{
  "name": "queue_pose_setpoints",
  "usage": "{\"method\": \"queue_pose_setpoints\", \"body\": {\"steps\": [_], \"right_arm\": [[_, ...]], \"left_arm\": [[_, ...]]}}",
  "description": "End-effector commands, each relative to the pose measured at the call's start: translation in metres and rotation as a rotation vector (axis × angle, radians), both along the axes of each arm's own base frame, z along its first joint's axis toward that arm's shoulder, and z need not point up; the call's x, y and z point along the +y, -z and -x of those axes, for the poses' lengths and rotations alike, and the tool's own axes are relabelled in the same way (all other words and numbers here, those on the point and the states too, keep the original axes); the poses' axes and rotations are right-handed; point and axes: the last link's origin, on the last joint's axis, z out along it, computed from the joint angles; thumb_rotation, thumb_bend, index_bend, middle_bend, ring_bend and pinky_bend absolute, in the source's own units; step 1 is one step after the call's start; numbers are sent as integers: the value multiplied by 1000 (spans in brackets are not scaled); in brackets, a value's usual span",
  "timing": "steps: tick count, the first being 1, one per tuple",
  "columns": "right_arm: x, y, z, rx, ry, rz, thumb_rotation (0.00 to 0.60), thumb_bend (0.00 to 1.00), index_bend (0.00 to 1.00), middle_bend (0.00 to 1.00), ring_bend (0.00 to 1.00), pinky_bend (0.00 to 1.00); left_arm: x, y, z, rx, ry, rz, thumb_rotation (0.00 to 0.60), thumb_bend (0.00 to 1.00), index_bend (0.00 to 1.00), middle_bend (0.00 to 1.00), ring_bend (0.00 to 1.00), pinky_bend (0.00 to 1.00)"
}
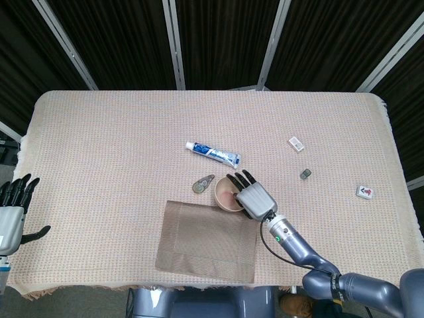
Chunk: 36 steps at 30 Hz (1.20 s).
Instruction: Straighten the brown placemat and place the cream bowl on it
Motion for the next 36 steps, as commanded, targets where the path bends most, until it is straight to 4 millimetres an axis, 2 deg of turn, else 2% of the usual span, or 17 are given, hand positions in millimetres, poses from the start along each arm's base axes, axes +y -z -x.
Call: {"method": "queue_pose_setpoints", "body": {"steps": [1,4,8,13,17,20,24,34,35,36], "right_arm": [[-4,-9,3,-85,19,32,600,353,771,0,0,0],[-6,-21,9,-107,25,61,600,354,771,0,0,0],[-8,-51,28,-117,36,137,600,352,772,0,0,0],[-4,-93,74,-68,114,234,600,351,771,0,0,0],[3,-112,111,-9,180,270,600,349,771,7,0,0],[10,-118,139,28,248,279,600,347,772,13,0,0],[16,-119,162,73,306,277,600,347,771,20,0,0],[14,-113,187,130,369,278,600,343,769,23,0,0],[14,-114,189,130,374,278,600,341,752,22,0,0],[15,-114,190,130,377,278,600,330,597,20,0,0]], "left_arm": [[-1,0,0,-1,0,1,600,0,0,0,0,0],[-1,0,0,-4,0,3,600,0,0,0,0,0],[-2,-1,0,-11,-3,7,600,0,0,0,0,0],[-3,-2,-1,-28,-3,10,600,0,0,0,0,0],[-5,0,-4,-34,16,26,600,0,0,0,0,0],[-6,1,-8,-38,33,32,600,0,0,0,0,0],[-8,2,-13,-44,51,36,600,0,0,0,0,0],[-9,2,-15,-43,52,38,600,0,0,0,0,0],[-9,2,-14,-43,50,38,600,0,0,0,0,0],[-10,2,-14,-42,48,37,600,0,0,0,0,0]]}}
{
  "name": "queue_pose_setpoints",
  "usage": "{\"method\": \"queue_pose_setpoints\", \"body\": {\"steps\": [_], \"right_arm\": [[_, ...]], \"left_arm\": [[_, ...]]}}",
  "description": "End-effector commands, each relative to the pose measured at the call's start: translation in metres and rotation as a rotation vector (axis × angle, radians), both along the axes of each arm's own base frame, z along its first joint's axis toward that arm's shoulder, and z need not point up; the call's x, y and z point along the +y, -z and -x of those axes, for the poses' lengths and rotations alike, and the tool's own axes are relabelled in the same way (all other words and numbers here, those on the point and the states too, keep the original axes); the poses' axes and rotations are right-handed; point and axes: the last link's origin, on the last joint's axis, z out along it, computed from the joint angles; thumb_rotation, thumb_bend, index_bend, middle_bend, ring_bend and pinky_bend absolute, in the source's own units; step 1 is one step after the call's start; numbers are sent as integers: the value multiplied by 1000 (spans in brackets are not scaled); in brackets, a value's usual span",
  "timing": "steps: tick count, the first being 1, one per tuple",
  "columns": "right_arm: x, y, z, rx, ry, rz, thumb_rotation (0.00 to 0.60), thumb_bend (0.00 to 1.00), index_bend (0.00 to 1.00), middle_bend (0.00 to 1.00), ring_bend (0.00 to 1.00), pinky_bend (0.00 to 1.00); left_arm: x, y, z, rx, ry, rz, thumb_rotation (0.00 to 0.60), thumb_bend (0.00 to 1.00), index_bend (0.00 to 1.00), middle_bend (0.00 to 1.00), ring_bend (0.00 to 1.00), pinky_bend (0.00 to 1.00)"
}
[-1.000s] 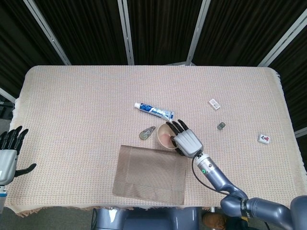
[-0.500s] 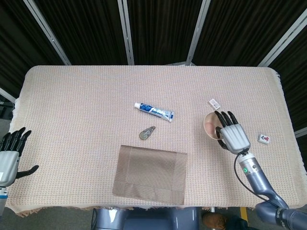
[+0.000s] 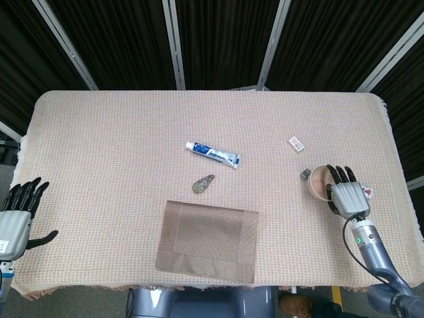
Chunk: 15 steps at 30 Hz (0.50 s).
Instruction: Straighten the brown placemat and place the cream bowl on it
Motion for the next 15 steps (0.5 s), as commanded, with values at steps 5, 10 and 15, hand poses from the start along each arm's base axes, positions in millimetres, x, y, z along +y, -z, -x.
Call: {"method": "queue_pose_setpoints", "body": {"steps": [5,10,15], "right_arm": [[6,1,8,-9,24,-21,600,37,76,0,0,0],[13,-6,3,-42,29,-13,600,0,0,0,0,0],[32,-27,-11,-113,-16,33,600,0,0,0,0,0]], "left_arm": [[-1,-1,1,-1,-2,-3,600,0,0,0,0,0],[-3,-2,0,-2,1,-2,600,0,0,0,0,0],[-4,-2,-1,-3,8,0,600,0,0,0,0,0]]}}
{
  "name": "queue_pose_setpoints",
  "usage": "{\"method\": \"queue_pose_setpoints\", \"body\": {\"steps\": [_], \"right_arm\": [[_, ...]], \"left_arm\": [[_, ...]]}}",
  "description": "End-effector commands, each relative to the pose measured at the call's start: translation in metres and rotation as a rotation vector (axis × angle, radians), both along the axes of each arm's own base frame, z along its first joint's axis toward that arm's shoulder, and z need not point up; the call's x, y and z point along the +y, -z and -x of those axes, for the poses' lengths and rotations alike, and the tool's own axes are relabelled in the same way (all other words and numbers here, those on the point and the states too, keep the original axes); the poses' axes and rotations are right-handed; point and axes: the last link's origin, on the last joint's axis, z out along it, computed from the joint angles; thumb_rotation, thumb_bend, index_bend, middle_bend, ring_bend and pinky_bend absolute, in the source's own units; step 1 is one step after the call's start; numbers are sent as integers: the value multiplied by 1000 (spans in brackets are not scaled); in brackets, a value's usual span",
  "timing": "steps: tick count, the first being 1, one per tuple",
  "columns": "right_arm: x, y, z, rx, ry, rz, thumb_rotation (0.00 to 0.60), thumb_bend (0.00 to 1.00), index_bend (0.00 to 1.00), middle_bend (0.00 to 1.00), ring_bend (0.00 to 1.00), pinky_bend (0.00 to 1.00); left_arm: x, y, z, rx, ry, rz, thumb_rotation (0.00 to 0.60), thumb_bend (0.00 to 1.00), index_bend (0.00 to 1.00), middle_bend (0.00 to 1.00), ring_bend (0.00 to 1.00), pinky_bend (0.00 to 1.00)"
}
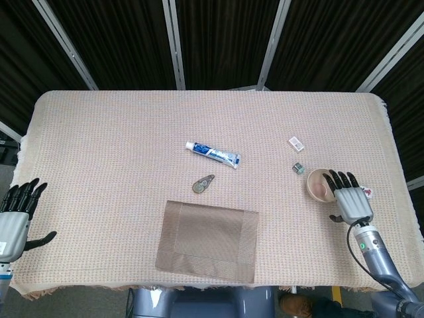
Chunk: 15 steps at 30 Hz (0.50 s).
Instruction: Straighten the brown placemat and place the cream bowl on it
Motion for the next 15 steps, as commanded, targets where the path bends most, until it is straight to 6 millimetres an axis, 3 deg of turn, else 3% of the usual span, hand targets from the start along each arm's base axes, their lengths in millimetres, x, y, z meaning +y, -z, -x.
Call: {"method": "queue_pose_setpoints", "body": {"steps": [1,9,15], "right_arm": [[18,-23,-11,-61,-40,51,600,0,0,0,0,0],[58,-70,-26,-197,-108,185,600,0,0,0,0,0],[85,-86,-30,-262,-122,264,600,0,0,0,0,0]], "left_arm": [[-1,0,-1,-1,3,2,600,0,0,0,0,0],[-5,8,-7,-5,57,42,600,0,0,0,0,0],[-14,31,-27,-48,230,166,600,0,49,0,0,0]]}}
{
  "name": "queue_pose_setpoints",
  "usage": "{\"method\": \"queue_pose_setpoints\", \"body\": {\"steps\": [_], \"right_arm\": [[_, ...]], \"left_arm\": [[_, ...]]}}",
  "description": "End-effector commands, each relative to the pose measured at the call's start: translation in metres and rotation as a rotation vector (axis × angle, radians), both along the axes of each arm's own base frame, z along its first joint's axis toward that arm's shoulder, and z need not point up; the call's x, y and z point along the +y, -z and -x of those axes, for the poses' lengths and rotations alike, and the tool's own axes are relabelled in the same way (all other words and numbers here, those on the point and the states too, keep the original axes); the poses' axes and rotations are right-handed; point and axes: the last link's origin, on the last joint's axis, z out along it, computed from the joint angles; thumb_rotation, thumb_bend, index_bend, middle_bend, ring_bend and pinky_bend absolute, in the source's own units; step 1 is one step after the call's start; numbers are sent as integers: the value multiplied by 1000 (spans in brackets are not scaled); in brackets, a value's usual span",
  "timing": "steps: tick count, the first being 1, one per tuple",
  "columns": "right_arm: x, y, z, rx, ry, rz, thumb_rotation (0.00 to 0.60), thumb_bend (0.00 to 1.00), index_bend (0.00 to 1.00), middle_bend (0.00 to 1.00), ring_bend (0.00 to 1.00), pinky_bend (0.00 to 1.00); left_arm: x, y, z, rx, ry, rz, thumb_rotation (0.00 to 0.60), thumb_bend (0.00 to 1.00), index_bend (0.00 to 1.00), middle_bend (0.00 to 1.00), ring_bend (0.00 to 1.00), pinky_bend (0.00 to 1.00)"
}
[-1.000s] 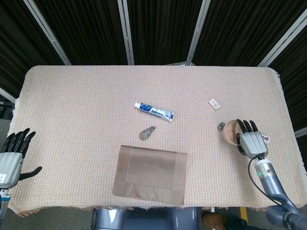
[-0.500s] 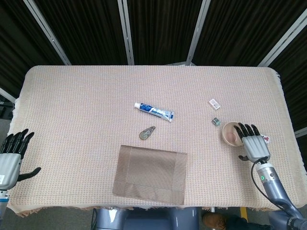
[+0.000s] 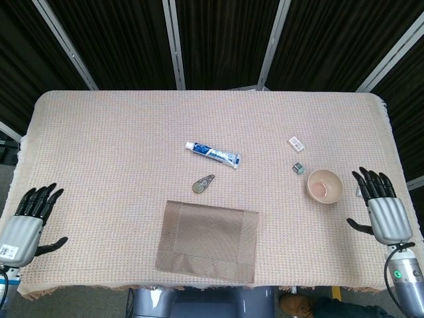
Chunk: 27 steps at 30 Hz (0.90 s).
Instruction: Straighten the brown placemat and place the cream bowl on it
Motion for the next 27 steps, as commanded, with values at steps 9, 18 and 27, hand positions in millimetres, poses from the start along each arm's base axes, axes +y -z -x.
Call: {"method": "queue_pose_setpoints", "body": {"steps": [9,18,27], "right_arm": [[46,-14,-11,-70,14,83,600,0,0,0,0,0],[48,-14,-9,-64,19,74,600,0,0,0,0,0],[45,-13,-6,-72,27,59,600,0,0,0,0,0]], "left_arm": [[-15,69,-44,-57,396,305,600,150,282,0,0,0],[-11,123,-45,40,473,440,600,276,384,0,0,0],[-9,169,-36,74,481,485,600,320,406,0,0,0]]}}
